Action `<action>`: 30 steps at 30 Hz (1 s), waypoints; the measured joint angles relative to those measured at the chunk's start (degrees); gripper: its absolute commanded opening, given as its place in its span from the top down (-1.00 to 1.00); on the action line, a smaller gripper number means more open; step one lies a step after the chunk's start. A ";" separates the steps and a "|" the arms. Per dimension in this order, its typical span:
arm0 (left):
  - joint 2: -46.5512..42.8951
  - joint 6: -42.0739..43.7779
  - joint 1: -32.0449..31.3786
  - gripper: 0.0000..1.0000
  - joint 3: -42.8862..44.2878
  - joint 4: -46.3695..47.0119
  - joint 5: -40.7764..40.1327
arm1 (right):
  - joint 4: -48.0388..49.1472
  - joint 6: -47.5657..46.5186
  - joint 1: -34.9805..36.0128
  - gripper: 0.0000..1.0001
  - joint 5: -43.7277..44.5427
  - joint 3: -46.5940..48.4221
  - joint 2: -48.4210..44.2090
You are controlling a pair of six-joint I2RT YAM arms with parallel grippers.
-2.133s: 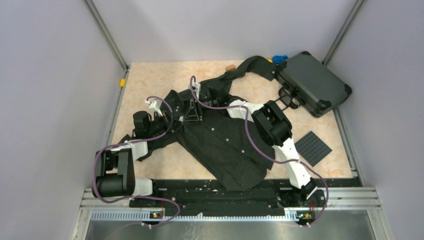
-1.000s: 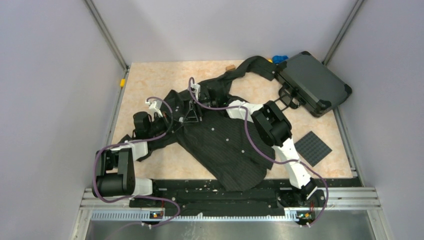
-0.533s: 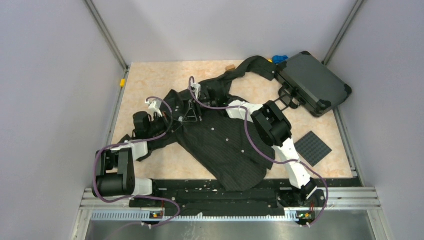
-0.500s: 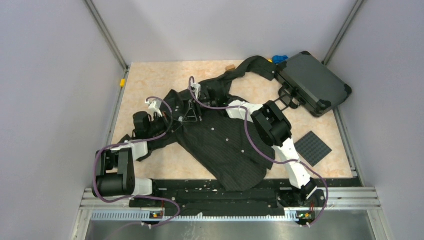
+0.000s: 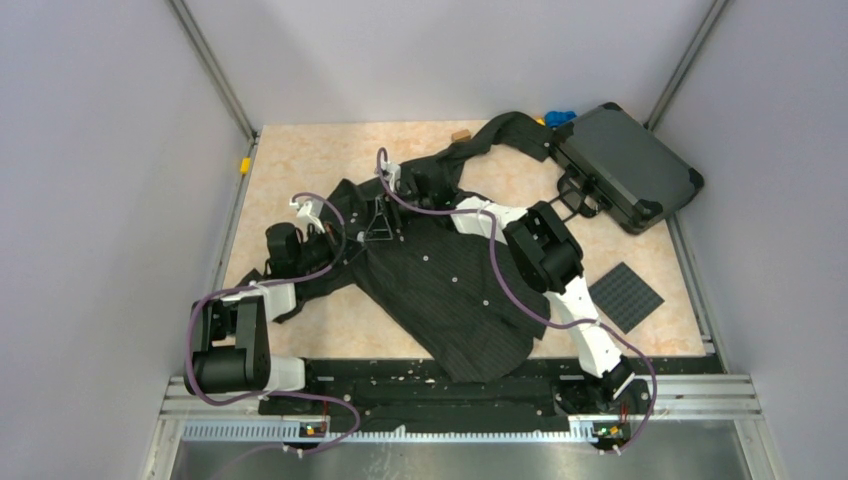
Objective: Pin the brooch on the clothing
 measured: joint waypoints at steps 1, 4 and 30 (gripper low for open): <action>0.00 0.00 -0.02 1.00 0.00 0.17 0.15 | -0.98 -0.02 0.00 -0.20 0.02 0.74 0.04; 0.00 0.00 -0.02 1.00 0.00 1.20 0.11 | -4.20 -0.28 0.00 -0.19 -0.07 3.72 0.76; -0.17 0.87 -0.90 1.00 -0.39 -2.91 -1.31 | 2.25 0.35 0.96 -0.21 12.28 -9.40 -6.25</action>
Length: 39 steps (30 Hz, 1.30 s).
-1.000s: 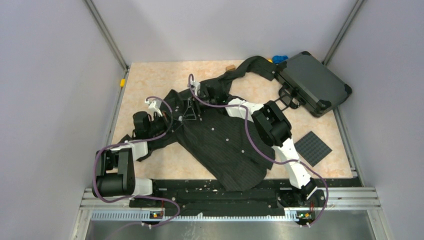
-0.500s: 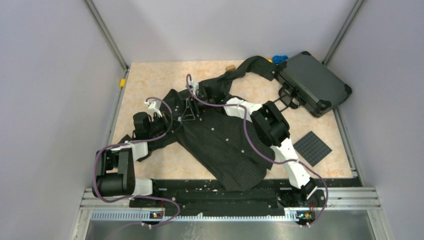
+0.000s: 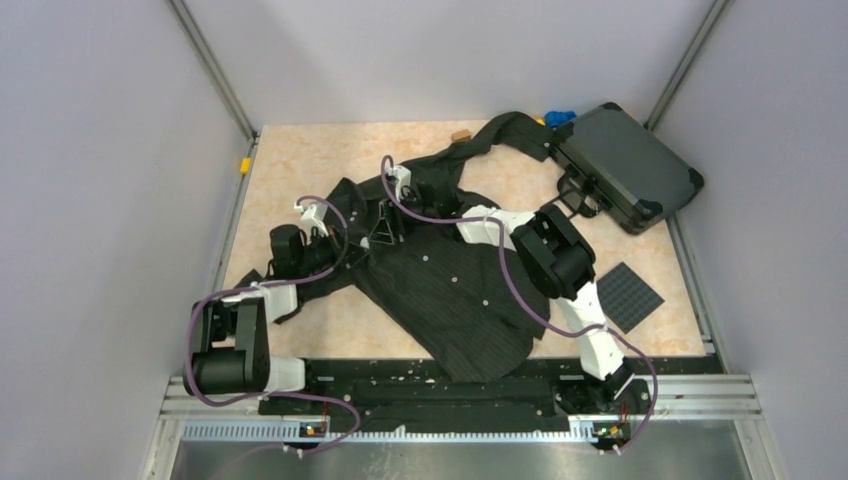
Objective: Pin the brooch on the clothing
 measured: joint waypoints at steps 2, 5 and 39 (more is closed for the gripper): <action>-0.22 0.07 -0.22 1.00 0.13 -0.42 0.24 | 0.22 -0.09 -0.09 -0.21 0.98 -0.44 -0.63; -0.87 0.24 -0.37 1.00 0.22 -1.16 0.39 | 0.52 -0.31 -0.22 -0.21 1.88 -0.48 -1.11; -6.16 -1.44 -0.63 1.00 0.46 7.23 9.57 | 10.36 -2.99 -4.35 -0.31 -1.36 -26.12 -23.02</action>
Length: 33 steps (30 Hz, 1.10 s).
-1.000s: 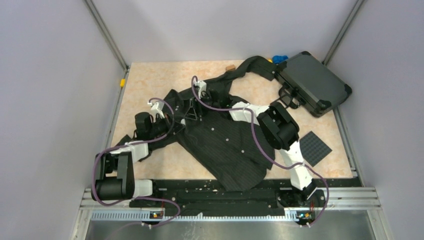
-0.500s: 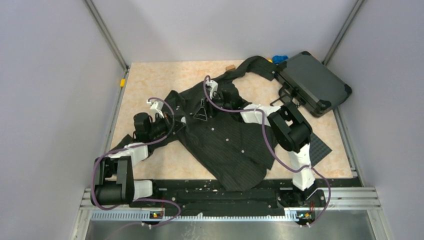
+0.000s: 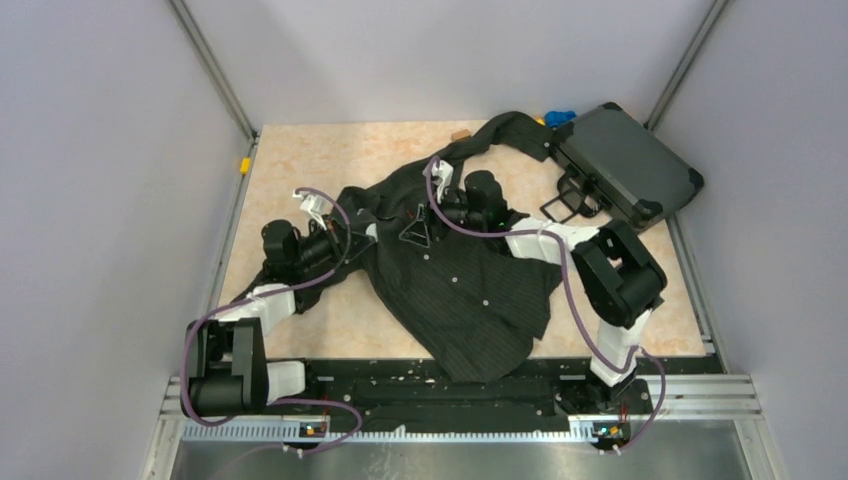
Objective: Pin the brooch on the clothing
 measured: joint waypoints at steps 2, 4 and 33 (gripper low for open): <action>0.09 -0.15 -0.02 1.00 0.44 0.96 1.68 | -0.24 -1.01 0.00 -0.32 -0.04 -0.04 -2.03; 0.37 -0.31 -0.02 1.00 1.18 1.86 3.89 | -0.87 -2.43 0.00 -0.32 -0.46 -0.04 -4.22; -0.59 -8.07 -1.64 1.00 2.12 13.73 19.32 | -4.66 -6.78 1.01 -0.27 -14.99 7.82 -5.22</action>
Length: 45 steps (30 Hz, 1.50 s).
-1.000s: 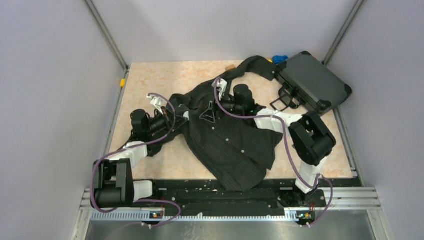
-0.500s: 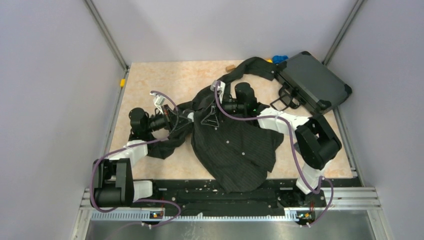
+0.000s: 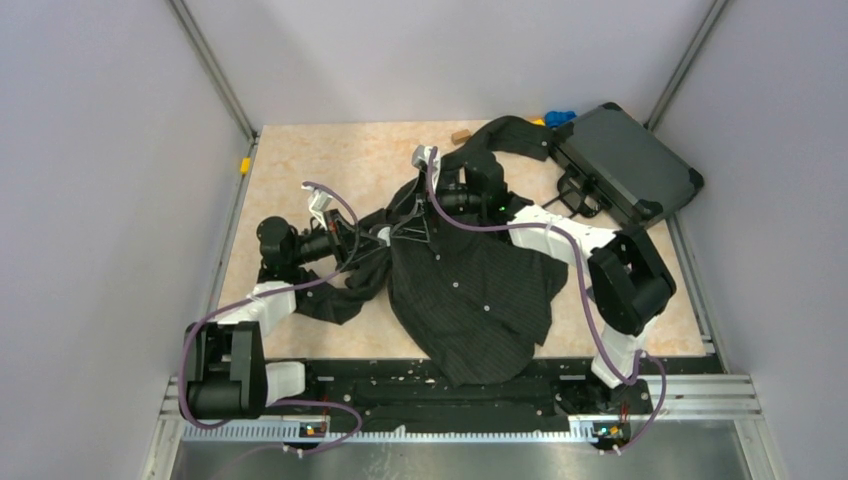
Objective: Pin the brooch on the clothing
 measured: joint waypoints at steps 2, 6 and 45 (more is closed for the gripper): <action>-0.33 -0.24 0.00 1.00 0.00 0.48 0.17 | -0.11 0.31 0.17 -0.29 -0.83 0.44 0.98; -0.74 -0.81 0.00 1.00 0.00 1.11 0.68 | -1.29 0.39 0.26 -0.31 -2.40 0.46 2.21; -0.85 0.31 -1.99 1.00 0.00 -0.61 0.72 | -25.16 -8.92 0.57 0.72 -15.47 14.73 9.44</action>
